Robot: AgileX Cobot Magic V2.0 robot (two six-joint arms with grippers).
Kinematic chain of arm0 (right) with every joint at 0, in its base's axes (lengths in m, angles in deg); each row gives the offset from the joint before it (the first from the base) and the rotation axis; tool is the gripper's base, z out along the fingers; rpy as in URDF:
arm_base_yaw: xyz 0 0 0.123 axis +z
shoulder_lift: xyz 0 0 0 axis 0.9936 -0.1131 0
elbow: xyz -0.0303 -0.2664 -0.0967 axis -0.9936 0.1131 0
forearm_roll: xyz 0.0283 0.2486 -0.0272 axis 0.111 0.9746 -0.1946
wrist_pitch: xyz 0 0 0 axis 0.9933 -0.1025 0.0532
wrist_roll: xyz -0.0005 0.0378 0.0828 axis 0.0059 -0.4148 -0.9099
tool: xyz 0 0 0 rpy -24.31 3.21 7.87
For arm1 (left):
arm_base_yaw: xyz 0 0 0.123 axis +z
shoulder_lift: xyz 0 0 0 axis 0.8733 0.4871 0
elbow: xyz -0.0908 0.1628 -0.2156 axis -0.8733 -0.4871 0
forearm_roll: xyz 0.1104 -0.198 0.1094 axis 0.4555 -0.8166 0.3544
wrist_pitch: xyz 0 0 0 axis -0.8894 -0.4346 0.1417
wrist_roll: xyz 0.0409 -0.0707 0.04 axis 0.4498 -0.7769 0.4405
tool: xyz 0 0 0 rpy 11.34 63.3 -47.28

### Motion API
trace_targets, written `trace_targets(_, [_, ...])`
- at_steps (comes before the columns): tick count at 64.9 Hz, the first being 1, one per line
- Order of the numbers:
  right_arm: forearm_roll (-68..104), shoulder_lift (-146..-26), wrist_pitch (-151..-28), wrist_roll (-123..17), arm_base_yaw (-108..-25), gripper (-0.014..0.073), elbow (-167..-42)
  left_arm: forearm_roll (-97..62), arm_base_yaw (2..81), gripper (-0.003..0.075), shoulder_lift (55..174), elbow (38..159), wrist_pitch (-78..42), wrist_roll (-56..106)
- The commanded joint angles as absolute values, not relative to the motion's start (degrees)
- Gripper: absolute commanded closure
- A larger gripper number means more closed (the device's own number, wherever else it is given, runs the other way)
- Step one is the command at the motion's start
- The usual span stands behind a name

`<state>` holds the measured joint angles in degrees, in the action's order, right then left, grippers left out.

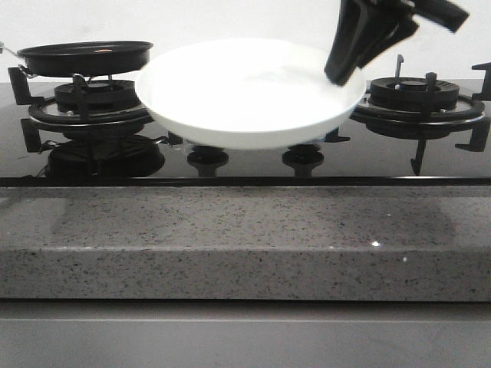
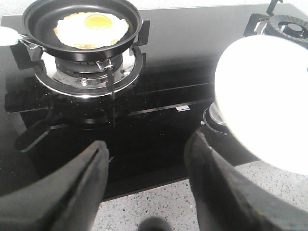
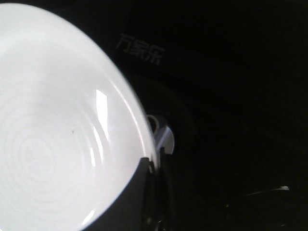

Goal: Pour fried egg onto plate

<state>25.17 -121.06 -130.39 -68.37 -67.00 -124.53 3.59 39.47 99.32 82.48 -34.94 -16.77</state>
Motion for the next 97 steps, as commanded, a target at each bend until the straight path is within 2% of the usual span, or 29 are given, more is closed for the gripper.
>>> trace_targets(1, [26.5,-119.5,-126.4,-67.8,-67.0,0.0663,-125.4,3.3,38.9,0.0344,99.2,84.1,-30.7,-17.0])
trace_targets(59, [26.5,-121.2,-126.9,-67.8,-67.0,0.0663,-125.4,3.0,38.9,0.0342,99.2,84.1,-30.2,-17.0])
trace_targets(64, [26.5,-121.2,-126.9,-67.8,-67.0,0.0663,-125.4,3.2,38.9,0.0311,99.7,84.1,-30.0,-17.0])
trace_targets(71, [26.5,-121.2,-126.9,-67.8,-67.0,0.0663,-125.4,3.3,38.9,0.0198,100.8,84.1,-28.2,-17.0])
trace_targets(75, [26.5,-121.2,-126.9,-67.8,-67.0,0.0663,-125.4,3.3,38.9,0.0161,101.5,84.3,-27.0,-17.0])
trace_targets(82, [26.5,-121.2,-126.9,-67.8,-67.0,0.0663,-125.4,3.3,38.9,0.0158,102.7,85.8,-26.0,-17.0])
trace_targets(97, [26.5,-121.2,-126.9,-67.8,-67.0,0.0663,-125.4,5.3,41.3,0.0158,109.6,95.4,-35.5,-17.0])
